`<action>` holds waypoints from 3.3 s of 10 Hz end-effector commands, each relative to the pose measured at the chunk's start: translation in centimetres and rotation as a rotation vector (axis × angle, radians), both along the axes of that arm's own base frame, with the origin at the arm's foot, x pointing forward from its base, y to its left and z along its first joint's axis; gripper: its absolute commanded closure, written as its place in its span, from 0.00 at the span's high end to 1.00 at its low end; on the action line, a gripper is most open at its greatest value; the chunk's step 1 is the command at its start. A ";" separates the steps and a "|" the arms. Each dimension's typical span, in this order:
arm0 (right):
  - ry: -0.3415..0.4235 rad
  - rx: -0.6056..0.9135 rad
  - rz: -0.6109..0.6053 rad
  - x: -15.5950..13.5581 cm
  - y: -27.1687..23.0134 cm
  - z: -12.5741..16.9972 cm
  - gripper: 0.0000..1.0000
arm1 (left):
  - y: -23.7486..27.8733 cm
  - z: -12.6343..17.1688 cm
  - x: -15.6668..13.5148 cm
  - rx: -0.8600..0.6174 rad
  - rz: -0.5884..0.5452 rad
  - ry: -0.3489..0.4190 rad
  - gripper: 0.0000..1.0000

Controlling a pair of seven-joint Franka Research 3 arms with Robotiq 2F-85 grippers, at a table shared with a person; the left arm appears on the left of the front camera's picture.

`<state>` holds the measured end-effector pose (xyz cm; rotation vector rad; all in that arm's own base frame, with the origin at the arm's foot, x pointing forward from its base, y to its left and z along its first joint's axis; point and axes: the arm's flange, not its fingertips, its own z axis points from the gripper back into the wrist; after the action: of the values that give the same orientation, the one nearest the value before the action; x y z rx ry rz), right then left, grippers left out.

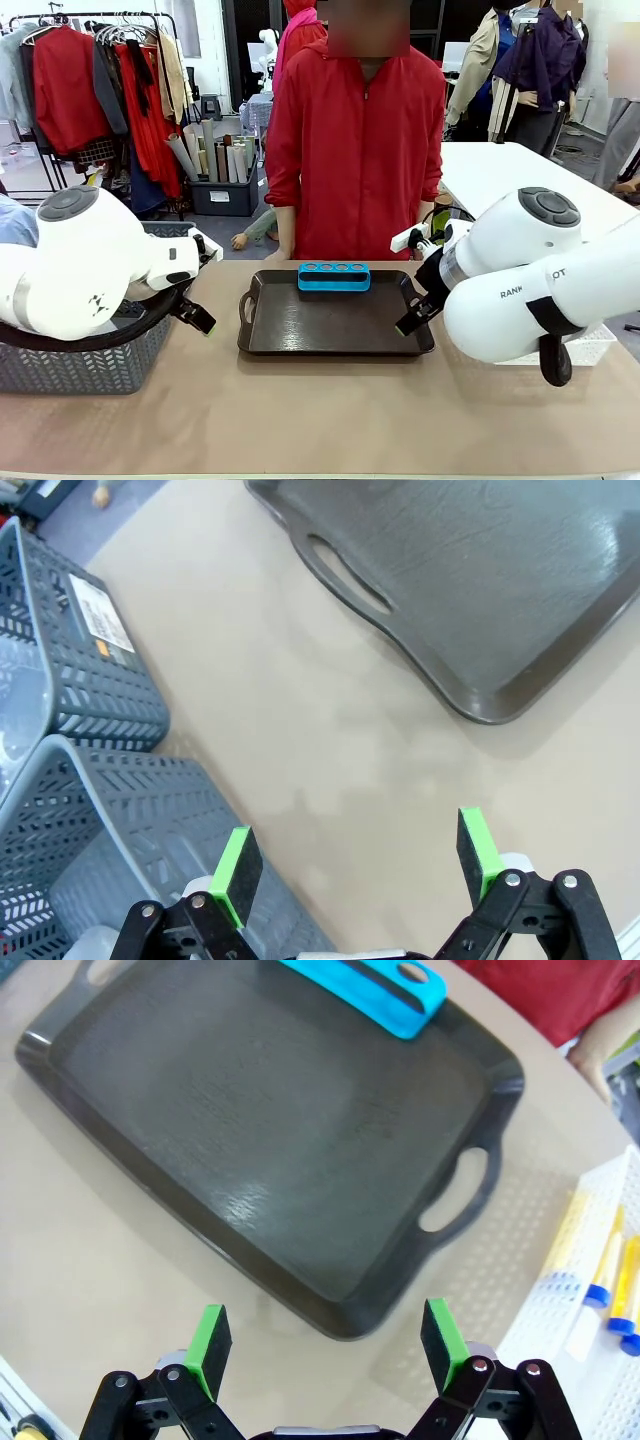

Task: Prepare the laboratory tools.
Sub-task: Pick up one Small flask and place it on the Handle tray.

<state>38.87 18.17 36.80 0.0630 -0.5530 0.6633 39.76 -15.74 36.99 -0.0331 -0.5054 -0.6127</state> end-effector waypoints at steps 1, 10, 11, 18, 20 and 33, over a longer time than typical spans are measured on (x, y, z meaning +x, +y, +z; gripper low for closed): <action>0.032 0.069 0.052 0.1 -0.6 1.1 1.00 | -0.3 1.8 -0.6 -0.020 -0.037 0.040 1.00; 0.021 0.223 0.206 2.4 -6.1 11.2 1.00 | 0.5 12.9 -0.4 -0.222 -0.364 0.085 1.00; 0.007 0.241 0.197 2.6 -7.2 12.0 1.00 | 0.9 14.1 -0.5 -0.223 -0.377 0.072 1.00; -0.023 0.226 0.143 2.9 -10.0 13.2 1.00 | 1.3 16.4 -0.1 -0.198 -0.340 0.023 1.00; -0.022 0.207 0.140 3.0 -9.8 13.0 1.00 | 1.1 16.5 -0.1 -0.187 -0.337 0.015 1.00; -0.167 0.338 0.332 6.1 -16.2 28.6 1.00 | 4.3 30.7 2.7 -0.211 -0.520 -0.112 1.00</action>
<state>44.65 1.93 64.84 0.4062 -0.7938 0.8716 42.16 -11.67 67.51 -0.3185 -0.6660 -1.0515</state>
